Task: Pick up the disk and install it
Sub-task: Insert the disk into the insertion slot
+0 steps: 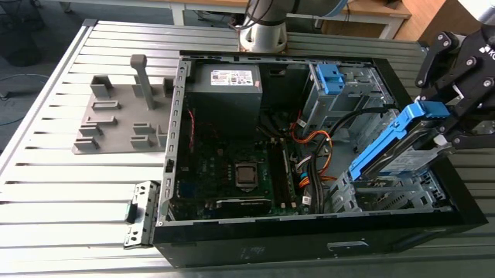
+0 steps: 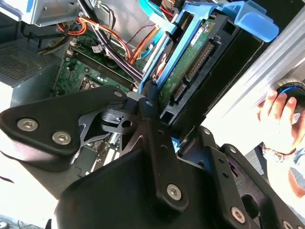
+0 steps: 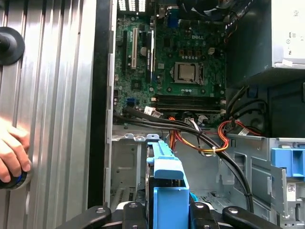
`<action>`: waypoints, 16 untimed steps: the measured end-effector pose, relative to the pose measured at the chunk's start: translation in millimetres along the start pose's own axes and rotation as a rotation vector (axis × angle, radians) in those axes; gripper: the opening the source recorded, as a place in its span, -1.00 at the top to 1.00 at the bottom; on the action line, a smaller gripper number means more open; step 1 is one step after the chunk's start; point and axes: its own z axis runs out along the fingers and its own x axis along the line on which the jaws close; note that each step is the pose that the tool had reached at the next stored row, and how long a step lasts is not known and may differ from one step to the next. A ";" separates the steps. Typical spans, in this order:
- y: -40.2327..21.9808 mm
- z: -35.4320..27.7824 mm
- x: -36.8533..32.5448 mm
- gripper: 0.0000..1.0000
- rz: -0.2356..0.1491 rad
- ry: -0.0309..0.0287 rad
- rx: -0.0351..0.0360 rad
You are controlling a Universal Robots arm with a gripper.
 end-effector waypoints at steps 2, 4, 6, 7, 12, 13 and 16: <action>-0.1 2.0 0.4 0.27 0.000 0.0001 0.0000; -0.2 4.1 0.8 0.27 0.000 0.0008 -0.0001; -0.3 6.1 1.5 0.27 0.000 0.0009 -0.0002; -0.2 7.0 2.0 0.27 0.000 0.0009 -0.0002; -0.5 9.6 3.8 0.27 0.000 -0.0002 0.0001; -0.5 9.5 3.8 0.27 0.000 0.0003 0.0000; -0.5 9.2 3.8 0.27 0.000 0.0045 -0.0001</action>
